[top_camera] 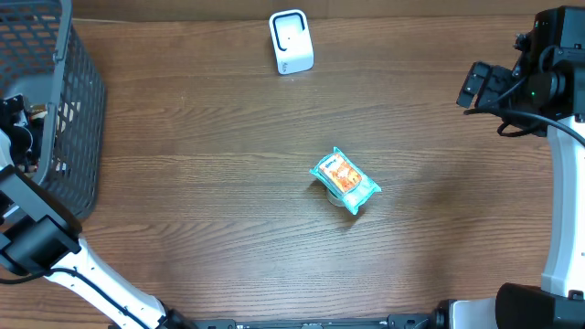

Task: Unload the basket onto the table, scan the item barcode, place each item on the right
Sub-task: 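Reach the left gripper into the basket and grasp the red-striped bread bag, then lift the bread bag out and carry it to the table center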

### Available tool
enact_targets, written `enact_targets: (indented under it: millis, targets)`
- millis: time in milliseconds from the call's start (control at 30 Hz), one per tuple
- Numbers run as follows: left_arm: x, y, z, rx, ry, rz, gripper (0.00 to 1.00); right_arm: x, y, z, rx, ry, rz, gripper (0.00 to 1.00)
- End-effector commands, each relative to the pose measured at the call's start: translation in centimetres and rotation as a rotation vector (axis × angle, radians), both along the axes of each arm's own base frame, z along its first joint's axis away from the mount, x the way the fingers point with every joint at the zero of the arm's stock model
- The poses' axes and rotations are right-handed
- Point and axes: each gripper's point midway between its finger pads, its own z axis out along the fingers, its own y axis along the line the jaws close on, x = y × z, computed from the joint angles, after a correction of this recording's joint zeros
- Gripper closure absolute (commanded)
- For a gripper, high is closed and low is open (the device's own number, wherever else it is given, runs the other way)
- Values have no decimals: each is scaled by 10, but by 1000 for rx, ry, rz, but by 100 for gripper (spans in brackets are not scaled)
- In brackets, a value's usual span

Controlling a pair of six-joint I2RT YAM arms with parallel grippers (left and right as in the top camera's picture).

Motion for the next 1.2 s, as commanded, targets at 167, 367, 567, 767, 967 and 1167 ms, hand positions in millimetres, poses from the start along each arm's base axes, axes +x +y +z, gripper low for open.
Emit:
enact_targets:
  millis: [167,367,567,767,967,1167]
  targets:
    - [6,-6,80,42,-127,41,92,2,-2,7,-10,-25,-8,0]
    - [-4,-24,240,167,-442,112,90,2,-2,7,-11,-25,-8,0]
    - [-47,-103,360,138,-683,133,95,2,-2,7,-10,-25,-8,0]
    - [-66,-194,376,68,-663,-11,96,2,-2,7,-11,-25,-8,0]
    - [-64,-277,313,6,-419,-184,96,2,-2,7,-11,-25,-8,0]
    - [-67,-340,215,-75,-198,-244,96,2,-2,7,-10,-25,-8,0]
